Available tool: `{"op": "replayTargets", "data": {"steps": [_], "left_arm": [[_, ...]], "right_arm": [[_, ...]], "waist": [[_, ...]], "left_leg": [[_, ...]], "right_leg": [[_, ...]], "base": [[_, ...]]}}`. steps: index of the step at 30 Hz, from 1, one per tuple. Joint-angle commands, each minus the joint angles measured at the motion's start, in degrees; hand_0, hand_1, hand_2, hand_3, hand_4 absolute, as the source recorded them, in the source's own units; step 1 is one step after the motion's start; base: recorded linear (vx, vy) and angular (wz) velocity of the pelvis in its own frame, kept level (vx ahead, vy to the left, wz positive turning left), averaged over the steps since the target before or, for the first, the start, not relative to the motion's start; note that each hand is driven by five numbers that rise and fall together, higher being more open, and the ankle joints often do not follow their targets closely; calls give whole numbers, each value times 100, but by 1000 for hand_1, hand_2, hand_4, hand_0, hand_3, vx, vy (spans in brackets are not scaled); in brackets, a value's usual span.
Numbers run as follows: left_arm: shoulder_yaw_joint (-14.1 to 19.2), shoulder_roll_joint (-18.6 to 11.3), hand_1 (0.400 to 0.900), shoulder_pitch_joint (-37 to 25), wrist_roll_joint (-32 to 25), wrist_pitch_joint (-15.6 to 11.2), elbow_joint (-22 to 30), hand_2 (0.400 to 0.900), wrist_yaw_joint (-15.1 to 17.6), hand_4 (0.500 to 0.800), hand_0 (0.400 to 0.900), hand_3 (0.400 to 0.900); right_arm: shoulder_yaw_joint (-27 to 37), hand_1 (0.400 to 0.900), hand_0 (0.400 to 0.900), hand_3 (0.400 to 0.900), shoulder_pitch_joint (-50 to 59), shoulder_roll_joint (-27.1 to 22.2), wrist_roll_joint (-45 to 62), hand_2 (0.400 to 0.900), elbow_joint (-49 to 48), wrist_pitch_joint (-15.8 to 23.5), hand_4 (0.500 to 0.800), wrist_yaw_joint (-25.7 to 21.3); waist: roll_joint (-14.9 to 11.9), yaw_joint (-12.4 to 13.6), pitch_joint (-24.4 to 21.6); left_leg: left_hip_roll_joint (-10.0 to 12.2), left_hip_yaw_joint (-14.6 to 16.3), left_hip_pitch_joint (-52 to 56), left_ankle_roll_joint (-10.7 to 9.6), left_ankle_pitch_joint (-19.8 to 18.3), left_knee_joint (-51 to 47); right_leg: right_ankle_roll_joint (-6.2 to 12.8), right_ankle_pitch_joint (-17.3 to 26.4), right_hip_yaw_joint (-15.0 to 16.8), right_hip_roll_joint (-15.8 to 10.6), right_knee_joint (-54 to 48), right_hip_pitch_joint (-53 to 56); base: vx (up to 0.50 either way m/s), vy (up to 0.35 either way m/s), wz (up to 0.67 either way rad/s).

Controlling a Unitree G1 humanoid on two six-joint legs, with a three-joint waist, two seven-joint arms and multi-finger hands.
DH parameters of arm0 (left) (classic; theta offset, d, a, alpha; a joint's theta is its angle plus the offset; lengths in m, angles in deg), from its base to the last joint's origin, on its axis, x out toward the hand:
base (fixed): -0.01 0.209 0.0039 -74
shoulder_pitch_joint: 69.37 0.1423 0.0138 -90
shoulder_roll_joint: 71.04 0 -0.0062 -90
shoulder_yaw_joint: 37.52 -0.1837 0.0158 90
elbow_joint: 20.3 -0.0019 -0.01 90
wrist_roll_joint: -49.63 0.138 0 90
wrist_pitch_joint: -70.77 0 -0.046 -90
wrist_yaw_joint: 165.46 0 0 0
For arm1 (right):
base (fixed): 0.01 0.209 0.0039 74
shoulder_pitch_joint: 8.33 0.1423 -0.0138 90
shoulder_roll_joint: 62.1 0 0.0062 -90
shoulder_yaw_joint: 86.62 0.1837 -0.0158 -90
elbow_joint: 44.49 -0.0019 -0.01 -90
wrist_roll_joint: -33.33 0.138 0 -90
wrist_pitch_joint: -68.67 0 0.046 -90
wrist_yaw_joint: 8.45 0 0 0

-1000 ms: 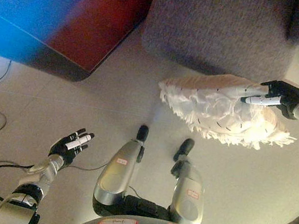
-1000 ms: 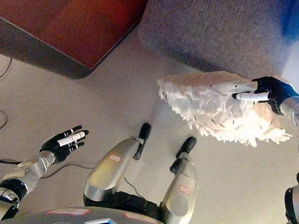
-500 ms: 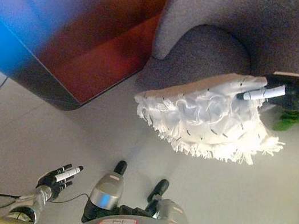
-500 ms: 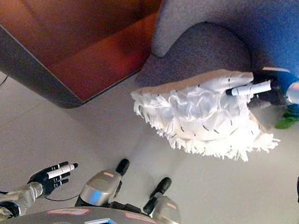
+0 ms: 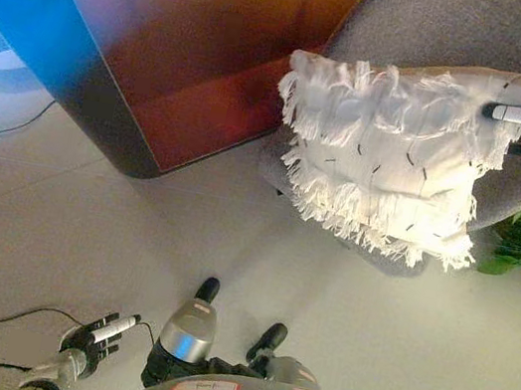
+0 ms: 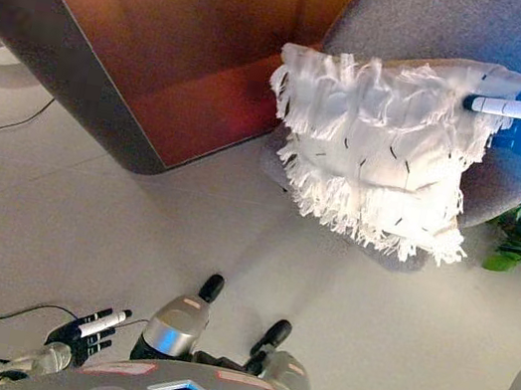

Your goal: Pick up the pillow and put it on the sofa.

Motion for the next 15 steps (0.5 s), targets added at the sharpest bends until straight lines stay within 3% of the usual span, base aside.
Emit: {"op": "replayTargets", "data": {"steps": [1,3,4,6,15], "left_arm": [[-297,-331,900,157,153,-230,-157,900,109,800,900,900],[-314,-330,900,160,108,-200,-68,900,66,800,900,900],[-331,-317,900,169,90,-220,-28,900,40,800,900,900],[-367,-331,900,149,-19,-262,63,900,-1,800,900,900],[-420,-391,900,68,-223,-291,225,900,-58,800,900,900]], "right_arm": [[142,400,400,400,1407,-385,575,400,-64,578,500,-924],[83,400,400,400,1510,-432,440,400,-37,635,500,-1718],[74,900,900,900,1583,-460,460,900,-17,521,800,-1821],[19,900,900,900,1691,-511,509,900,53,322,800,-1644],[-102,900,900,900,1607,-735,581,900,183,271,800,-1702]], "waist": [[-3,117,-452],[47,131,-410],[76,133,-381],[130,146,-300],[216,78,-141]], "left_leg": [[369,117,10,-371,422,-581],[371,97,-42,-376,431,-586],[375,86,-68,-376,437,-589],[370,43,-151,-383,449,-593],[402,56,-276,-379,437,-593]], "right_leg": [[129,-265,27,81,-6,290],[137,-267,34,76,-6,244],[141,-264,38,74,-6,219],[147,-258,59,62,-6,134],[180,-234,127,22,-6,-40]], "base": [[-3,-50,2],[-28,-50,0],[-57,-45,-2],[-121,-54,-4],[-76,-30,-9]]}}
